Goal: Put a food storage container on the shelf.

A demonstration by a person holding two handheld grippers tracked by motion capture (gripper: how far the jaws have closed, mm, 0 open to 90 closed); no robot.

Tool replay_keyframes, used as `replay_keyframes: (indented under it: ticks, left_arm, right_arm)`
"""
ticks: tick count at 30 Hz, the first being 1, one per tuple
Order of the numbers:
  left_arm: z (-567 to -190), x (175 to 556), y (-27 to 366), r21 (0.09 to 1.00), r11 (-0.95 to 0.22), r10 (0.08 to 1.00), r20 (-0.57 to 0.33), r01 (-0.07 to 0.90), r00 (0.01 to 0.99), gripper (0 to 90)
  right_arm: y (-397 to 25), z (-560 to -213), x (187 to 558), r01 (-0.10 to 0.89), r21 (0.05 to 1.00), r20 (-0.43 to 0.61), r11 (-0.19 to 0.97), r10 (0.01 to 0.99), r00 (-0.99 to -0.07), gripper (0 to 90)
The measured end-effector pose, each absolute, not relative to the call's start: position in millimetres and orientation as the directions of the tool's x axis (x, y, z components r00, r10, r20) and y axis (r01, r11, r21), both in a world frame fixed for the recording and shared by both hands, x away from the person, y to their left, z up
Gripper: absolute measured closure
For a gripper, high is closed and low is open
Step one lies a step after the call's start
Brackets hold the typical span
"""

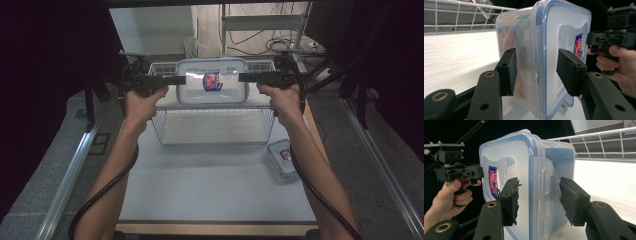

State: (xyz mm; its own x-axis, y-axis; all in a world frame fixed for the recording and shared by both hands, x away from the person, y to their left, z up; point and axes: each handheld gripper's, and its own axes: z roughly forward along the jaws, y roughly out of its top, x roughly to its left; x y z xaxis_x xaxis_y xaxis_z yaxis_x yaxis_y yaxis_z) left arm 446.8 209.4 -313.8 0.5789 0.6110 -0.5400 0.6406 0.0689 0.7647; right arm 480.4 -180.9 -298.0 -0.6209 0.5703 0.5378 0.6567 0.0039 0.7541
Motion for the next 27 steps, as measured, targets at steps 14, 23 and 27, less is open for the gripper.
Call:
replay_keyframes:
  ticks: [14,23,27]
  left_arm:
    - [-316,457,204,0.781,0.048,0.661,-0.493,0.623,0.566,50.2]
    - [-325,461,197,0.780,0.047,0.676,-0.485,0.624,0.555,42.0]
    - [-322,451,198,0.817,0.028,0.682,-0.437,0.576,0.586,38.9]
  right_arm:
    - [-179,-304,489,0.631,0.776,0.508,-0.003,0.596,-0.622,46.1]
    - [-177,-309,495,0.575,0.817,0.400,0.034,0.686,-0.608,43.7]
    - [-174,-302,481,0.490,0.864,0.267,0.119,0.716,-0.645,48.1]
